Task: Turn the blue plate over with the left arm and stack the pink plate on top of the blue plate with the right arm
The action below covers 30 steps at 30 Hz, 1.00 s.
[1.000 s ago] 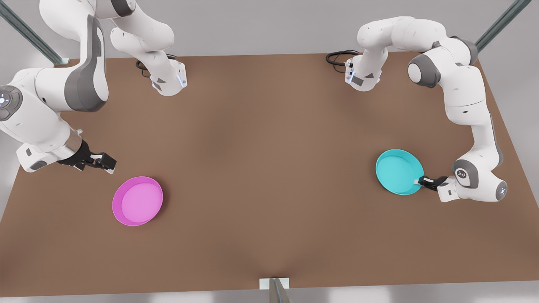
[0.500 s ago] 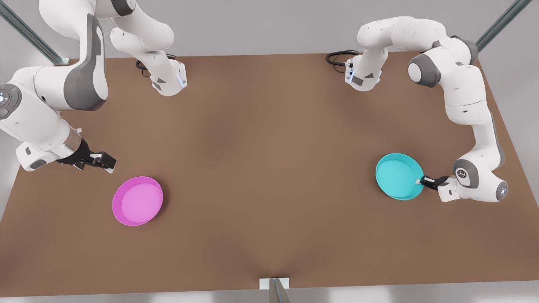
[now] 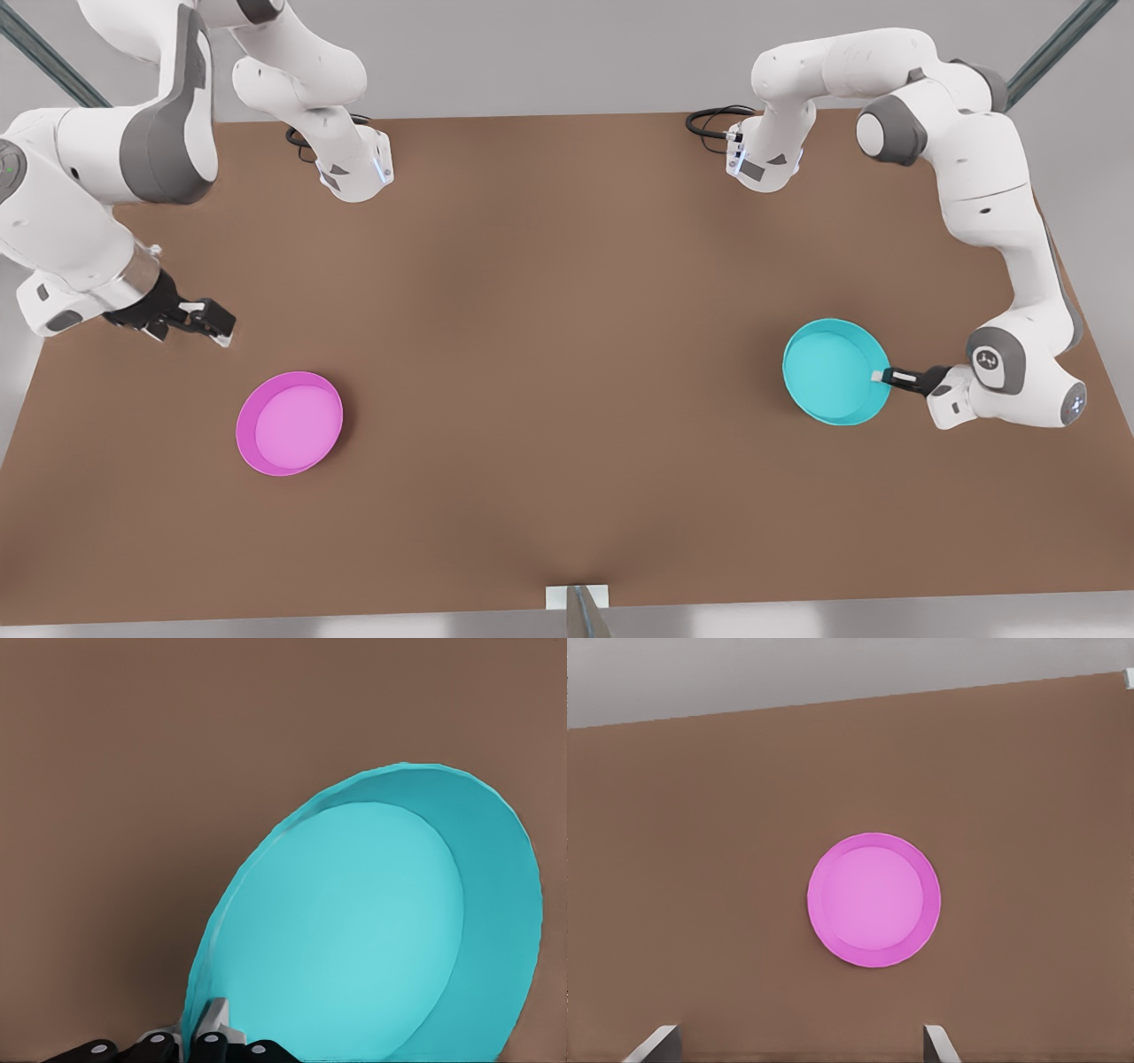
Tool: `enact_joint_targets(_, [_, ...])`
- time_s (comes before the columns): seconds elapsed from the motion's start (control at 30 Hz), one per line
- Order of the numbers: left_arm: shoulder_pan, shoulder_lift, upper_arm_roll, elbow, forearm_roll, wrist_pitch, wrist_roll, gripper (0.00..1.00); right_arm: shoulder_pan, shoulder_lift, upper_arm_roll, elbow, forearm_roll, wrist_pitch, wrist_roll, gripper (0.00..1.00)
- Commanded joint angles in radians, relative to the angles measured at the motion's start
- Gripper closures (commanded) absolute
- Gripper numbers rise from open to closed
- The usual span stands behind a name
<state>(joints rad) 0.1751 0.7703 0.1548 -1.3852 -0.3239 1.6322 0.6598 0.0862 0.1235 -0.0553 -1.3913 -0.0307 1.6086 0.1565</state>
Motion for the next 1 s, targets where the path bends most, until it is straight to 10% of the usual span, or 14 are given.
enact_joint_targets(0.0, [-0.014,-0.006,0.000,-0.002,-0.050,-0.003,-0.005,0.78,0.003,-0.004,0.000,0.000,-0.002,-0.003,0.000,0.00])
enact_joint_targets(0.97, [-0.534,-0.149,0.009,0.052,0.471,-0.092,-0.675,0.78,0.003,0.056,-0.001,0.008,-0.003,-0.006,-0.015,0.00])
